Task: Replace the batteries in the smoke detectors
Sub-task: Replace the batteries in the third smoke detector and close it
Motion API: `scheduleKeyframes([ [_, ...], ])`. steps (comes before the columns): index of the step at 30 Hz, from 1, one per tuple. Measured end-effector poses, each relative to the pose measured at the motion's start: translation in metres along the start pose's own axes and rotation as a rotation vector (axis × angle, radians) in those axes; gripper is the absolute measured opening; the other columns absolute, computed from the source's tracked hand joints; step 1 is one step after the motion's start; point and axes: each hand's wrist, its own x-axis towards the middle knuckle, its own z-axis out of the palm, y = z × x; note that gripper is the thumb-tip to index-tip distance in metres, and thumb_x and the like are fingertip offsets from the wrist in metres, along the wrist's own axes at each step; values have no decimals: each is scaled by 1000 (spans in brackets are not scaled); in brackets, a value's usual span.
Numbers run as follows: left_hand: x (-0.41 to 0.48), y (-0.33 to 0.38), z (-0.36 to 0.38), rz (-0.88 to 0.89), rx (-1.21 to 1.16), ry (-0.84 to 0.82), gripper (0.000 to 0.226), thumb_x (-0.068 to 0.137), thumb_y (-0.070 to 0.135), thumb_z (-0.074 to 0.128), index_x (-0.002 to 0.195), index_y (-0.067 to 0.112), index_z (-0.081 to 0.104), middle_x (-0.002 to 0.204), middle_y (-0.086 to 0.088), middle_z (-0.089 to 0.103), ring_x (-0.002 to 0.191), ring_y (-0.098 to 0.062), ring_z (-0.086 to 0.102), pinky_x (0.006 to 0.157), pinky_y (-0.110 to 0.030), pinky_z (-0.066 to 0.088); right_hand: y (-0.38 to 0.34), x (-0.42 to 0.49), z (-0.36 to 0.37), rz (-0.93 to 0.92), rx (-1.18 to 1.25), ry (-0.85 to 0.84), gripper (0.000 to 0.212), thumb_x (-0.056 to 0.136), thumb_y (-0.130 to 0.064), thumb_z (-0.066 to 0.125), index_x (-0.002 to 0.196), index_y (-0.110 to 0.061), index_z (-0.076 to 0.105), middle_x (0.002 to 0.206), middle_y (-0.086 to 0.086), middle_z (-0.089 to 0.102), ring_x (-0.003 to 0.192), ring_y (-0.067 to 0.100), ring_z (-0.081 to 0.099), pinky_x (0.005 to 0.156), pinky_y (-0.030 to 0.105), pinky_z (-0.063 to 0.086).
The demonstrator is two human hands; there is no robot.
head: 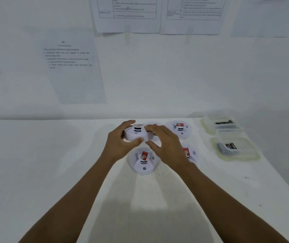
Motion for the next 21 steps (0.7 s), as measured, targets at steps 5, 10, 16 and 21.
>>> scheduleKeyframes([
  [5, -10, 12, 1, -51, -46, -56, 73, 78, 45, 76, 141, 25, 46, 135, 10, 57, 120, -5, 56, 100, -25, 49, -4, 0, -20, 282, 368, 101, 46, 82, -17, 78, 124, -18, 60, 103, -8, 72, 85, 2, 68, 78, 15, 54],
  [10, -20, 17, 11, -35, 5, -161, 111, 62, 33, 91, 151, 29, 24, 144, 23, 40, 126, 15, 39, 98, -5, 37, -7, -3, -39, 637, 822, 62, 46, 84, -13, 76, 125, -28, 63, 110, 9, 62, 85, 21, 72, 75, 38, 61],
  [16, -17, 28, 19, 13, -9, -149, 110, 53, 35, 91, 146, 23, 34, 142, 16, 47, 128, 5, 43, 103, -20, 44, -12, -10, -53, 659, 920, -43, 40, 86, -4, 71, 121, -21, 63, 116, 18, 60, 93, 24, 72, 71, 37, 61],
  [21, -16, 33, 15, 67, 9, -241, 104, 51, 23, 94, 137, 31, 36, 128, 29, 50, 122, 5, 48, 94, -14, 46, -9, -12, -63, 603, 892, -163, 40, 86, -8, 72, 122, -21, 61, 118, 13, 62, 93, 27, 72, 72, 37, 61],
])
